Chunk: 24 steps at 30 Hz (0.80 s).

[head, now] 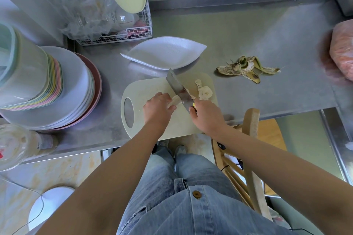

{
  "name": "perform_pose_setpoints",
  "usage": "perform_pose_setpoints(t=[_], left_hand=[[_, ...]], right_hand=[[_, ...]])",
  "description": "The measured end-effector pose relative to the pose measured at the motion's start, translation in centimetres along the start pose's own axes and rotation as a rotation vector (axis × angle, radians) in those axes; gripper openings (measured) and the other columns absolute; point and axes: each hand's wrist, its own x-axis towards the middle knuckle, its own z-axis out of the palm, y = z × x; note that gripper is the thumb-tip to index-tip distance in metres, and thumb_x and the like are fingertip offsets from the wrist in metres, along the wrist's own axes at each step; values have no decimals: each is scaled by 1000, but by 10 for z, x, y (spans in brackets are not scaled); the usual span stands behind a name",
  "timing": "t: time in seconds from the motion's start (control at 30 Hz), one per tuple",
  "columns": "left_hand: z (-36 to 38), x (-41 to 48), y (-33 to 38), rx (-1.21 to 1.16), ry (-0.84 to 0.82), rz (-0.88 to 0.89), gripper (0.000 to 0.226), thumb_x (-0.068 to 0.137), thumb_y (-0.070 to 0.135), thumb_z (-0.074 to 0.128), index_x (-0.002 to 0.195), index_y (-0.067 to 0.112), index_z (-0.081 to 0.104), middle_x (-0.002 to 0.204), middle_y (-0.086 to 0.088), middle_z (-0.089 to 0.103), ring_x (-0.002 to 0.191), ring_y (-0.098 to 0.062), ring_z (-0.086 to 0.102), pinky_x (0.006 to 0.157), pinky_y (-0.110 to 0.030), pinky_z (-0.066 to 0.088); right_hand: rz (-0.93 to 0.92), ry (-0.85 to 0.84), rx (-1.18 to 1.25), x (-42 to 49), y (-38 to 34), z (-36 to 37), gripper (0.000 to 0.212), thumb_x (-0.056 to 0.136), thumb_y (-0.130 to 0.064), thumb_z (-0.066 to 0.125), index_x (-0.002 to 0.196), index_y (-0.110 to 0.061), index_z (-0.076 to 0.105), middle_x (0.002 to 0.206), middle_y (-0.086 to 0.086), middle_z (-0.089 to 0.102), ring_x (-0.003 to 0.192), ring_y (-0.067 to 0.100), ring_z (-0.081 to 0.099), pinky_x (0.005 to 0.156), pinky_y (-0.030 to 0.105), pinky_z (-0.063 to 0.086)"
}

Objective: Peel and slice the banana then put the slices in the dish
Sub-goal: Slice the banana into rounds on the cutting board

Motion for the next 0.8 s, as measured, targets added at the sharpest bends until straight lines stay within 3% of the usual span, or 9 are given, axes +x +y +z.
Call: perform_pose_setpoints(t=[0.2, 0.4, 0.6, 0.8], left_hand=[[2, 0, -2, 12, -7, 16, 26, 88, 39, 63, 108, 23, 64, 106, 2, 62, 89, -24, 61, 74, -32, 48], [-1, -4, -3, 155, -45, 7, 40, 87, 44, 62, 119, 21, 57, 113, 1, 57, 104, -21, 55, 78, -35, 48], [-2, -6, -6, 128, 17, -27, 36, 93, 40, 51, 115, 12, 55, 112, -6, 57, 101, -25, 55, 76, -35, 45], [0, -9, 1, 236, -41, 1, 39, 98, 36, 42, 122, 5, 49, 118, -12, 53, 102, -26, 56, 79, -31, 46]], right_hand=[[-2, -9, -19, -1, 5, 15, 27, 100, -29, 39, 98, -8, 56, 75, 1, 48, 71, 21, 55, 60, 28, 34], [0, 9, 10, 2, 11, 11, 27, 100, -30, 39, 96, -9, 55, 73, 1, 48, 73, 22, 59, 64, 34, 48], [-40, 28, 33, -5, 19, 9, 25, 98, -28, 43, 78, -15, 39, 60, -4, 37, 61, 19, 44, 56, 30, 32], [-2, -4, 39, -6, 30, 14, 25, 98, -30, 42, 81, -12, 46, 69, 2, 47, 65, 21, 50, 58, 31, 35]])
